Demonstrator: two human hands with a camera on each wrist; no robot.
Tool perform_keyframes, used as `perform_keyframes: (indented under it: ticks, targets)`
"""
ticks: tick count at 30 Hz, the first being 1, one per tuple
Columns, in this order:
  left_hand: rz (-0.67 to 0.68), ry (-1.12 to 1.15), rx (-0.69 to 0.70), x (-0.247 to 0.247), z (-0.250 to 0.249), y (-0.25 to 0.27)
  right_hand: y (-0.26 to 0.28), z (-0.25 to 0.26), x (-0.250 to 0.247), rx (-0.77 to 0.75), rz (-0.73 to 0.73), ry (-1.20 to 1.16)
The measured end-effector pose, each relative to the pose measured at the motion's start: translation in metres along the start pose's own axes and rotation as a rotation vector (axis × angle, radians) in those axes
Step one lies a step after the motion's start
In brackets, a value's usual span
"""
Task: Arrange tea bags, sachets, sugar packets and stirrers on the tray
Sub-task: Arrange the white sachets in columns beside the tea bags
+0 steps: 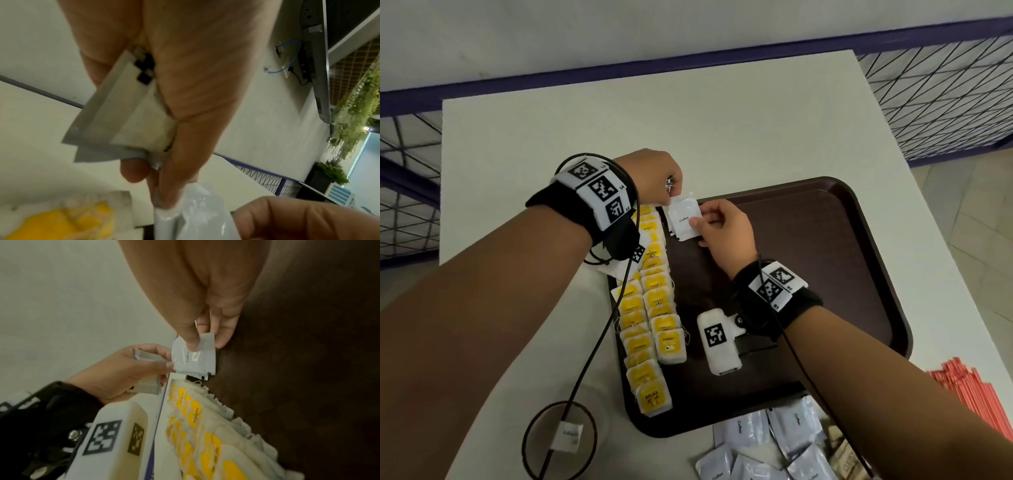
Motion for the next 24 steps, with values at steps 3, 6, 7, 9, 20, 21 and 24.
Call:
perform_keyframes:
  ticks: [3, 6, 7, 9, 20, 21, 24]
  targets:
    - [0.006, -0.028, -0.006, 0.0027, 0.0016, -0.0018, -0.0008, -0.0003, -0.0019, -0.068, -0.029, 0.103]
    - [0.004, -0.033, -0.009, 0.0053, 0.0029, -0.0031, -0.0002, 0.0, -0.0042, -0.088, -0.024, 0.116]
    - [0.005, -0.034, -0.012, 0.0057, 0.0034, -0.0032, 0.0001, 0.0009, -0.0047, -0.097, -0.018, 0.117]
    - [0.012, -0.036, -0.023, 0.006, 0.0047, -0.0042, 0.0, 0.0029, -0.0042, -0.106, -0.003, 0.114]
    - [0.0, -0.02, -0.062, 0.0077, 0.0089, -0.0083, -0.0011, 0.0072, 0.0017, -0.167, 0.029, 0.196]
    - [0.0, -0.022, -0.06, 0.0081, 0.0088, -0.0083, -0.0015, 0.0072, 0.0012, -0.172, 0.031, 0.214]
    - [0.006, -0.031, -0.058, 0.0083, 0.0085, -0.0081, -0.0018, 0.0076, 0.0002, -0.182, 0.04, 0.236]
Point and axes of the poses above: each hand's wrist, its own y-axis away from the middle knuckle, its own x-axis out of the palm, z = x × y, the point moved 4 cm from there along -y, towards the middle knuckle, and after that the axes turned 11 degrees about -z, right-handed, at the moved point
